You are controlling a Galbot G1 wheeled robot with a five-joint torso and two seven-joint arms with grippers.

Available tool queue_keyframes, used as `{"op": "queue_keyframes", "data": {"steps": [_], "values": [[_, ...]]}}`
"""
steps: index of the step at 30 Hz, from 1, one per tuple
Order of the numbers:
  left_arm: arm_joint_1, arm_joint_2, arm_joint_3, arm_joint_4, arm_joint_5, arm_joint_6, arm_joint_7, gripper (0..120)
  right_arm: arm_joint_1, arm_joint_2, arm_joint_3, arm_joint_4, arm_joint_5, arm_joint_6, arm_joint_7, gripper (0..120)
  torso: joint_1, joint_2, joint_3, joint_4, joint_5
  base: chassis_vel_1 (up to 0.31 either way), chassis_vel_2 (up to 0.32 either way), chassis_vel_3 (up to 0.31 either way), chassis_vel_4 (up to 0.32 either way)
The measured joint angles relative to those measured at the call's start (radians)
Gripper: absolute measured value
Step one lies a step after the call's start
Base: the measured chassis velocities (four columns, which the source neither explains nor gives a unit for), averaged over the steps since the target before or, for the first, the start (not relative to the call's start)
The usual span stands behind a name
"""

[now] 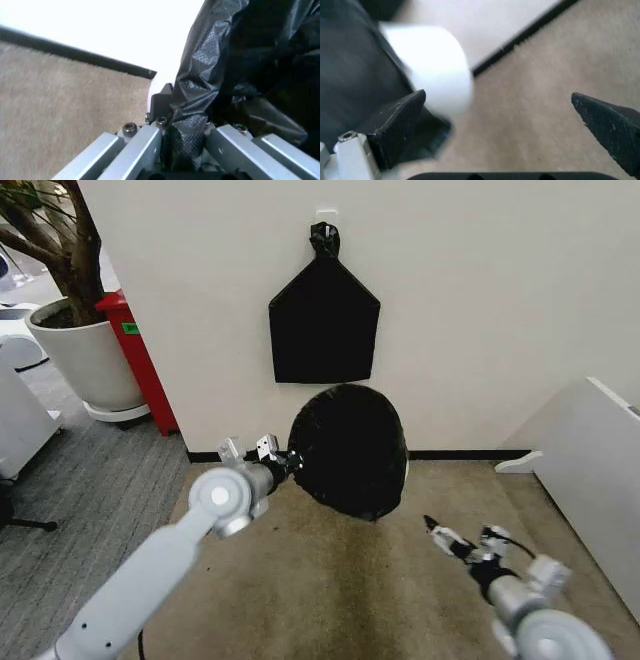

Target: Place the garbage bag over the trash bin.

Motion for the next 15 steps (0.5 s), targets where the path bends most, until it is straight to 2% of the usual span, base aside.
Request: {"op": "queue_keyframes", "data": {"steps": [3,4,5,6,7,10,14,15], "values": [[0.011,0.025,0.004,0.035,0.073,-0.011,0.15,0,-0.001,-0.046,0.158,0.054,0.208,-0.053,0.014,100,0.0,0.0,0.0,0.0,0.0002,0.0,0.0,0.0,0.0],[0.012,0.027,0.005,0.038,0.078,-0.012,0.16,0,0.002,-0.051,0.168,0.055,0.223,-0.057,0.016,100,0.0,0.0,0.0,0.0,0.0002,0.0,0.0,0.0,0.0],[0.019,0.045,0.01,0.067,0.134,-0.032,0.289,0,0.043,-0.103,0.241,0.053,0.387,-0.097,0.026,100,0.0,0.0,0.0,-0.0001,0.0002,0.0,0.0,0.0,0.0],[0.023,0.061,0.018,0.083,0.188,-0.053,0.38,0,0.09,-0.142,0.263,0.036,0.477,-0.126,0.035,100,0.0,0.0,0.0,0.0003,0.0,0.0,0.0,0.0,0.0],[0.023,0.061,0.018,0.083,0.188,-0.053,0.38,0,0.09,-0.142,0.263,0.036,0.477,-0.126,0.035,100,0.0,0.0,0.0,0.0003,0.0,0.0,0.0,0.0,0.0],[0.025,0.102,0.052,0.105,0.322,-0.113,0.534,0,0.194,-0.222,0.222,-0.002,0.517,-0.149,0.046,100,0.0,0.0,0.0,0.0009,0.0007,0.0,0.0,0.0,0.0],[0.012,0.13,0.084,0.108,0.452,-0.174,0.634,0,0.251,-0.295,0.095,-0.013,0.361,-0.148,-0.071,100,0.0,0.0,0.0,0.0005,0.0001,0.0,0.0,0.0,0.0],[0.012,0.13,0.084,0.108,0.452,-0.174,0.634,0,0.251,-0.295,0.095,-0.013,0.361,-0.148,-0.071,100,0.0,0.0,0.0,0.0005,0.0001,0.0,0.0,0.0,0.0]]}}
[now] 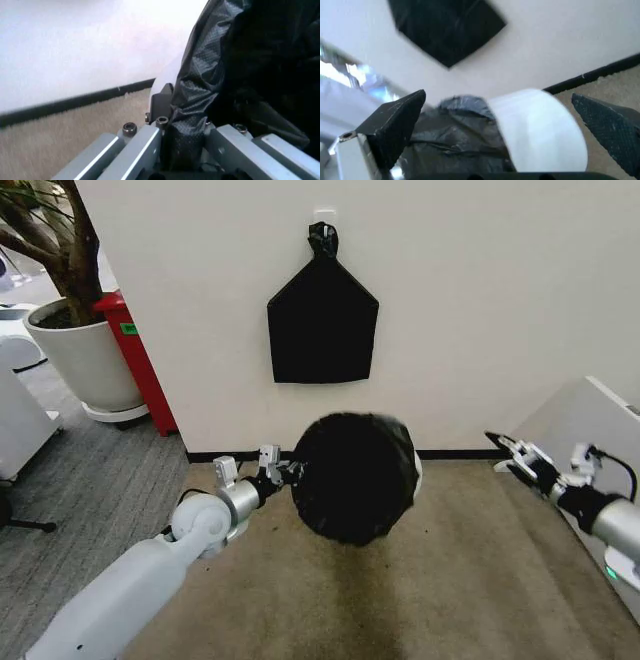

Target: Place the garbage bag over the trash bin.

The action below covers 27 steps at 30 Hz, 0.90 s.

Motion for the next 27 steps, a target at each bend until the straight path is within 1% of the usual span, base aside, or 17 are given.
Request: {"op": "queue_keyframes", "data": {"steps": [1,2,5,12,27], "values": [[-0.003,0.003,0.003,0.0,0.017,-0.009,0.009,0,0.008,-0.007,-0.024,0.003,-0.028,0.0,-0.011,100,0.0,0.0,0.0,-0.0001,0.0004,0.0,0.0,0.0,0.0],[-0.007,0.008,0.007,-0.003,0.046,-0.017,0.024,0,0.023,-0.015,-0.063,0.01,-0.056,0.002,-0.019,100,0.0,0.0,0.0,-0.0003,0.0004,0.0,0.0,0.0,0.0],[-0.014,0.012,0.02,-0.015,0.108,-0.04,0.056,0,0.096,-0.029,-0.193,0.012,-0.132,0.003,-0.017,100,0.0,0.0,0.0,-0.0001,-0.0001,0.0,0.0,0.0,0.0],[-0.025,0.011,0.028,-0.035,0.153,-0.065,0.079,0,0.2,-0.056,-0.324,-0.04,-0.214,-0.002,-0.023,100,0.0,0.0,0.0,-0.0001,-0.0001,0.0,0.0,0.0,0.0],[-0.007,0.027,0.011,-0.085,0.146,-0.075,0.122,0,0.24,-0.061,-0.335,-0.158,-0.197,0.002,-0.011,100,0.0,0.0,0.0,-0.0002,0.0003,0.0,0.0,0.0,0.0]]}}
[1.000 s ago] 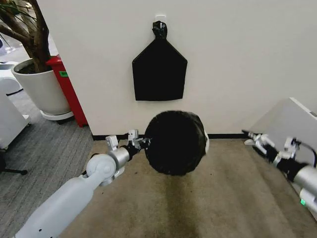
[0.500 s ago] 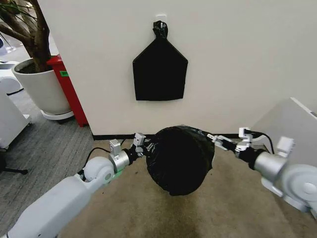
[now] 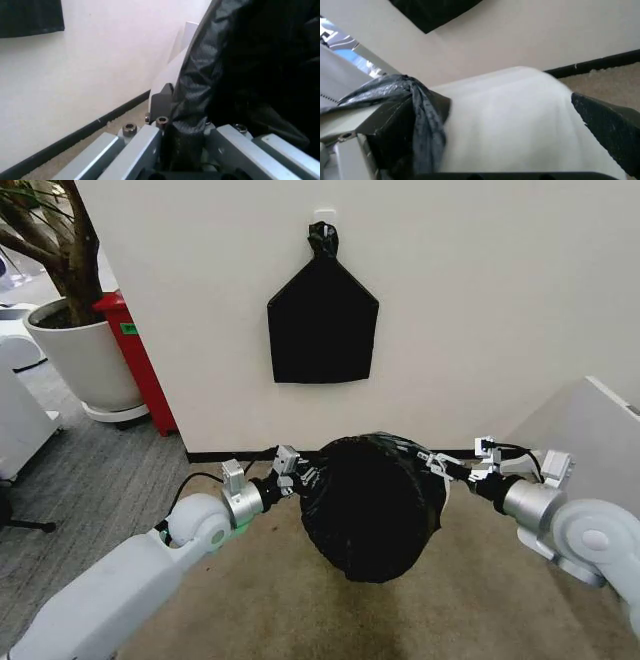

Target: Place the garbage bag over the trash bin.

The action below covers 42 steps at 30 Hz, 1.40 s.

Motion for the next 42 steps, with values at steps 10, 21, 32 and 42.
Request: {"op": "queue_keyframes", "data": {"steps": [10,21,32,42], "values": [[0.019,-0.006,-0.023,0.036,-0.044,0.016,0.004,0,-0.047,0.0,0.04,0.045,0.06,-0.002,0.012,100,0.0,0.0,0.0,0.0,-0.0003,0.0,0.0,0.0,0.0],[0.019,-0.044,-0.007,0.079,-0.094,0.041,-0.168,0,-0.06,0.014,0.08,0.107,0.204,0.016,0.074,100,0.0,0.0,0.0,0.0,-0.0003,0.0,0.0,0.0,0.0],[0.037,-0.091,0.014,-0.037,-0.467,0.174,-0.803,0,-0.22,0.248,0.283,0.231,0.248,0.07,0.285,100,0.0,0.0,0.0,0.0002,-0.0007,0.0,0.0,0.0,0.0],[-0.009,-0.108,0.03,-0.133,-0.753,0.289,-1.221,0,-0.309,0.413,0.237,0.258,0.038,0.073,0.22,100,0.0,0.0,0.0,0.0001,-0.0003,0.0,0.0,0.0,0.0]]}}
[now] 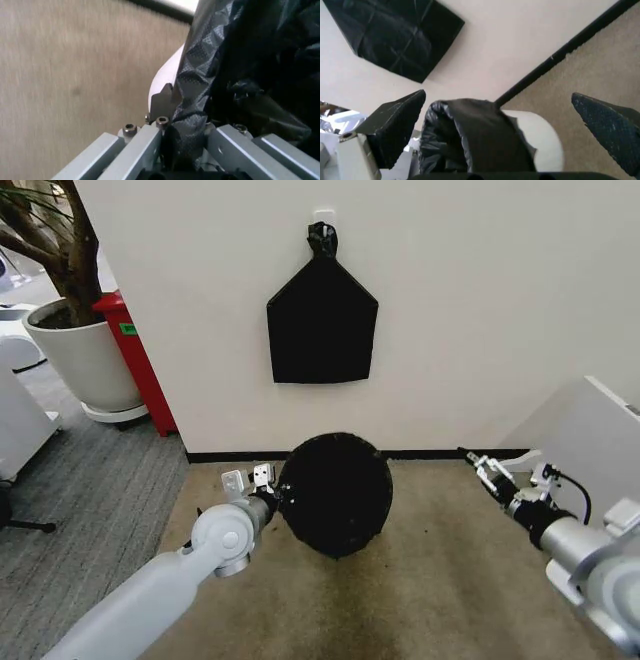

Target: Place the garbage bag over the trash bin.

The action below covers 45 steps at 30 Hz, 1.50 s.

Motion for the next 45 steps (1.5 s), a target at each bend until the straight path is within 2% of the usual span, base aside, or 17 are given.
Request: {"op": "queue_keyframes", "data": {"steps": [2,4,6,12,27,42,45], "values": [[-0.02,-0.009,0.014,-0.016,-0.081,0.009,-0.077,0,-0.004,0.023,-0.022,0.003,-0.034,0.001,-0.01,100,0.0,0.0,0.0,-0.0001,0.0002,0.0,0.0,0.0,0.0],[-0.05,-0.032,0.026,-0.021,-0.176,0.018,-0.215,0,-0.004,0.038,-0.041,0.012,-0.052,0.002,-0.013,100,0.0,0.0,0.0,0.0,0.0,0.0,0.0,0.0,0.0],[-0.071,-0.047,0.038,-0.021,-0.224,0.021,-0.296,0,-0.003,0.041,-0.049,0.024,-0.055,0.002,-0.011,100,0.0,0.0,0.0,0.0,0.0001,0.0,0.0,0.0,0.0],[-0.115,-0.071,0.09,0.021,-0.211,0.022,-0.368,0,0.0,0.042,-0.063,0.045,-0.079,0.006,-0.004,100,0.0,0.0,0.0,0.0001,0.0001,0.0,0.0,0.0,0.0],[-0.11,-0.198,0.122,0.194,-0.136,0.045,-0.314,0,-0.013,0.06,-0.092,0.057,-0.119,0.013,-0.001,100,0.0,0.0,0.0,-0.0001,0.0,0.0,0.0,0.0,0.0],[-0.09,-0.213,0.114,0.24,-0.101,0.062,-0.285,0,-0.014,0.054,-0.105,0.057,-0.123,0.02,0.004,100,0.0,0.0,0.0,-0.0001,0.0001,0.0,0.0,0.0,0.0],[-0.09,-0.211,0.116,0.241,-0.078,0.065,-0.282,11,-0.014,0.053,-0.106,0.057,-0.124,0.022,0.004,100,0.0,0.0,0.0,-0.0001,-0.0001,0.0,0.0,0.0,0.0]]}}
